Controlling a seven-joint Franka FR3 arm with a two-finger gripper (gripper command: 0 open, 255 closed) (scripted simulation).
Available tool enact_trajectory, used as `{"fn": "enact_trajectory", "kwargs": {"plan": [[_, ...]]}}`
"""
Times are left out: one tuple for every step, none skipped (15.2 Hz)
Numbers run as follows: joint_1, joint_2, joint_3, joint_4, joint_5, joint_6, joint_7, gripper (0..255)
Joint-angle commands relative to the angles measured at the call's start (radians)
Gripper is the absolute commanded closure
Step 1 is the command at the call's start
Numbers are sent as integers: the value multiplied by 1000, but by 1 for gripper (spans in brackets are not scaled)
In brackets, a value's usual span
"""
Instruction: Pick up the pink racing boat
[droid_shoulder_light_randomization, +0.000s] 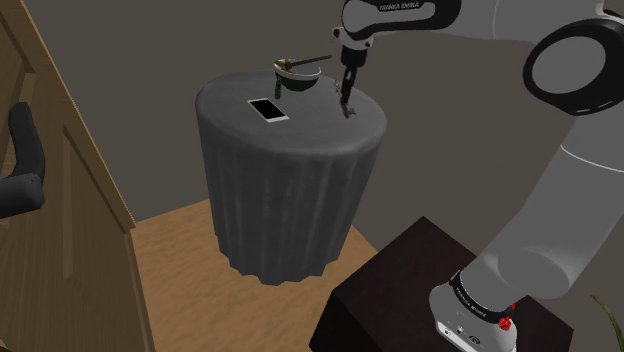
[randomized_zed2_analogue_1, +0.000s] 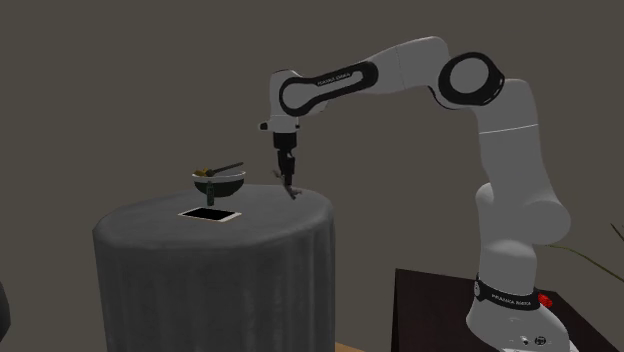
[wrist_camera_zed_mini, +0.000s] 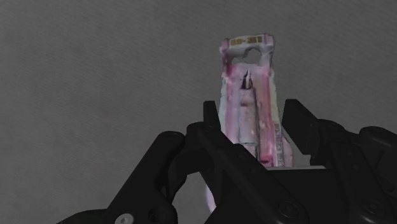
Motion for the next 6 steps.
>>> {"fn": "enact_trajectory", "kwargs": {"plan": [[-1, 0, -1, 30, 1, -30, -4, 255], [-1, 0, -1, 43, 1, -43, -5, 255], [-1, 1, -1, 57, 1, -57, -6, 255], [-1, 2, -1, 72, 2, -70, -8, 255], [-1, 1, -1, 74, 2, -72, -8, 255], [-1, 2, -1, 74, 2, -72, -8, 255]]}}
